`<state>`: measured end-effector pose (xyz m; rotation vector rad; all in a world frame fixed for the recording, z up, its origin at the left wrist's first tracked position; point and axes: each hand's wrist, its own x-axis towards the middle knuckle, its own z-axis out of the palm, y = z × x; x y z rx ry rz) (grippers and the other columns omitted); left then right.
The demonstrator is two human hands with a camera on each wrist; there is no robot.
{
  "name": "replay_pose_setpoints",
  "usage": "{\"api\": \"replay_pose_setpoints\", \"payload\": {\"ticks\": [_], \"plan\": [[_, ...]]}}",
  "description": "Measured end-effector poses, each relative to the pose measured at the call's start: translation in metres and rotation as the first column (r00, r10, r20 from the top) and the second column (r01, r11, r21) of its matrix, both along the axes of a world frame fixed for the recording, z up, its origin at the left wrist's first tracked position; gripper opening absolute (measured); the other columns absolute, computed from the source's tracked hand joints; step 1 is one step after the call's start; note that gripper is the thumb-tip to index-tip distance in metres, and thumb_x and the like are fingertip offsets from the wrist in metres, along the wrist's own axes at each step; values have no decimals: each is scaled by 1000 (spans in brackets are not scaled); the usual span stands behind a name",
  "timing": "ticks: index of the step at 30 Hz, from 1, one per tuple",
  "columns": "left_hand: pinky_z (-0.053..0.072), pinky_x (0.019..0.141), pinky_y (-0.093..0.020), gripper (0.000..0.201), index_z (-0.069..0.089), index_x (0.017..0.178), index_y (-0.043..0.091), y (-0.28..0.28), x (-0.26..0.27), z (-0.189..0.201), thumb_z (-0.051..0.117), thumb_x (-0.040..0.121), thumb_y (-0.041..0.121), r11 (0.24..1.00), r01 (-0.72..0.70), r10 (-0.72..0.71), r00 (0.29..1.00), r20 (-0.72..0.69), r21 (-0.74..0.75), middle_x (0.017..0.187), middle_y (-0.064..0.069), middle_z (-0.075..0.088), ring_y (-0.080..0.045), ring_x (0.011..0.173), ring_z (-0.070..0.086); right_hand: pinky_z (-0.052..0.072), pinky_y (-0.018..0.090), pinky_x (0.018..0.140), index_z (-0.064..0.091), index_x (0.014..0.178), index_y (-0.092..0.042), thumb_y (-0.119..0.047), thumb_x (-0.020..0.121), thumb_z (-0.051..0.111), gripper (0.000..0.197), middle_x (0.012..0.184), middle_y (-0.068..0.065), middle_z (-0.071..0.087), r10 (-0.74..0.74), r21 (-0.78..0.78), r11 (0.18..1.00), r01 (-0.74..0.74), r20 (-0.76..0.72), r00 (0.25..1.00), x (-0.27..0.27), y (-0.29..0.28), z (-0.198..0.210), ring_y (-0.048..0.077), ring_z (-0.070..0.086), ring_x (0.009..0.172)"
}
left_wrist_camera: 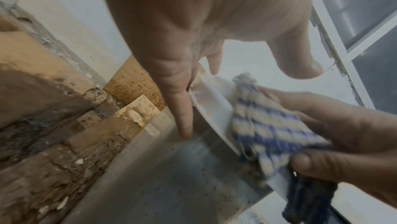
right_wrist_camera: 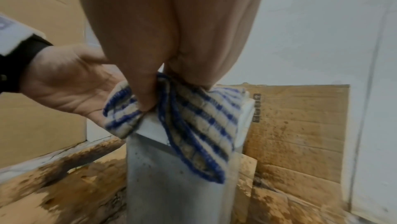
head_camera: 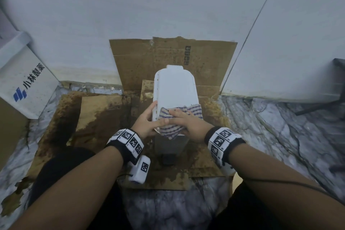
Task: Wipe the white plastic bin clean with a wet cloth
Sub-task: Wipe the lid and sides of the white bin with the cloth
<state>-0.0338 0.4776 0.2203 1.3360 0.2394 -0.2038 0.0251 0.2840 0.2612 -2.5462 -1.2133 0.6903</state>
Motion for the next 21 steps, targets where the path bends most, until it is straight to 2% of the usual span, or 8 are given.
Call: {"api": "replay_pose_setpoints", "payload": {"ticks": [3, 5, 9, 12, 15, 17, 19, 21], "plan": [[53, 94, -52, 86, 42, 142, 41, -2, 3, -1, 84, 67, 36, 999, -6, 8, 999, -42, 48, 137, 6, 57, -24, 121, 58, 16, 29, 122, 62, 130, -24, 5, 92, 56, 48, 155, -4, 36, -77, 206, 972, 112, -168, 983, 0, -21, 1, 11, 26, 143], [53, 94, -51, 85, 37, 145, 37, -3, 5, -1, 81, 74, 30, 994, -20, 27, 997, -66, 103, 142, 5, 52, -24, 124, 55, 15, 16, 118, 73, 113, -13, 8, 88, 59, 35, 148, -1, 45, -97, 205, 973, 103, -41, 994, 2, -37, 4, 6, 33, 134], [47, 100, -38, 80, 29, 146, 27, -11, 11, 7, 77, 81, 26, 939, -53, 72, 996, -45, 340, 145, 2, 40, -19, 125, 45, 27, 23, 115, 76, 96, -20, 12, 85, 48, 44, 139, -5, 55, -329, 238, 909, 341, -92, 940, 12, -63, 10, 12, 47, 128], [42, 107, -43, 88, 24, 147, 24, -17, 19, 9, 78, 78, 39, 877, -66, 91, 995, -29, 475, 148, -2, 37, -25, 133, 42, 45, 31, 102, 75, 97, -24, 7, 89, 47, 42, 122, -6, 65, -518, 282, 760, 585, -280, 808, 22, -66, 13, 15, 59, 113], [36, 111, -53, 105, 19, 148, 35, -24, 28, 10, 70, 63, 70, 737, -71, 116, 993, -22, 673, 156, -4, 25, -31, 139, 32, 55, 33, 76, 69, 102, -21, 4, 90, 48, 35, 106, 5, 69, -660, 396, 386, 833, -513, 549, 32, -62, 13, 21, 66, 94], [25, 115, -57, 101, 13, 147, 44, -31, 34, 14, 60, 64, 79, 581, -41, 86, 996, -12, 813, 160, 0, 6, -34, 145, 13, 53, 31, 69, 64, 114, -20, 1, 91, 49, 35, 111, 7, 67, -653, 402, 224, 888, -614, 443, 35, -55, 9, 21, 66, 90], [19, 116, -58, 99, 9, 147, 49, -37, 40, 19, 51, 65, 86, 440, 4, 19, 1000, -14, 898, 161, 3, -2, -34, 147, 2, 52, 29, 76, 62, 123, -22, -7, 94, 52, 34, 118, 2, 65, -629, 391, 269, 880, -621, 469, 34, -43, 1, 16, 65, 96], [18, 116, -58, 97, 5, 146, 51, -39, 46, 18, 47, 66, 88, 377, 77, -19, 997, -75, 923, 161, 4, -6, -33, 147, -2, 51, 32, 92, 63, 125, -21, -22, 95, 57, 30, 122, -2, 63, -613, 391, 347, 853, -593, 521, 31, -33, -9, 13, 62, 105]]}}
